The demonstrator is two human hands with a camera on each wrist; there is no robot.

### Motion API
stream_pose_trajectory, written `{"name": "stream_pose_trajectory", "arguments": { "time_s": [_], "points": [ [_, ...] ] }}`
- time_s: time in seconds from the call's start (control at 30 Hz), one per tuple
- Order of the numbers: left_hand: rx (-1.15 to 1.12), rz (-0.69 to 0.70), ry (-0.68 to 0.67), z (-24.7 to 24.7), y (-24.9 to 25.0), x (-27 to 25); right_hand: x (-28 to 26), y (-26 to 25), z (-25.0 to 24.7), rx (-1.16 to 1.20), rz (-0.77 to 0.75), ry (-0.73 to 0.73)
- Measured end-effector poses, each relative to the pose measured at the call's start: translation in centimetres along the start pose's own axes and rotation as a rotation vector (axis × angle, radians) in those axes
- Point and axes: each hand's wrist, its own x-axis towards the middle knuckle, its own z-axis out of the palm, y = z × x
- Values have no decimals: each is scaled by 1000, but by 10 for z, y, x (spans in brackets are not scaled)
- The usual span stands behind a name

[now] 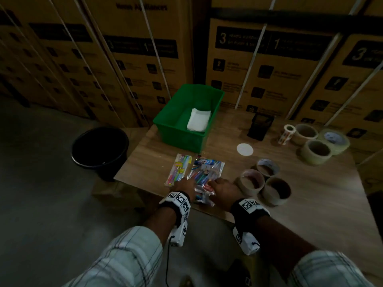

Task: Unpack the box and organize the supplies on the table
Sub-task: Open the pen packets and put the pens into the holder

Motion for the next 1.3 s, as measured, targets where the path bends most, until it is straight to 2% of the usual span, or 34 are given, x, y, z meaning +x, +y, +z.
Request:
{"name": "stream_pose_trajectory", "arguments": {
  "time_s": [0.2,0.33,0.53,0.67,0.8,0.93,1.03,1.2,1.3],
  "points": [
    [-85,5,47,14,-2,2,3,-6,24,-58,-44,28],
    [-106,-6,1,13,-7,4,6,-11,25,-145,-65,39],
    [-105,54,-43,8,-12,2,7,-17,20,-248,-76,38],
    [-121,83,22,-9,-8,-7,1,-9,-3,-204,-52,154],
    [-171,193,74,-44,4,-13,-1,2,-39,-159,-20,276],
    [-160,285,185,-85,25,-15,-1,10,-84,-174,-12,403],
    [-135,271,211,-110,42,-15,0,15,-112,-198,8,474],
    [-29,160,230,-129,65,-10,3,26,-135,-259,25,462],
    [-11,119,236,-135,76,-5,5,36,-146,-206,8,492]
  ]
}}
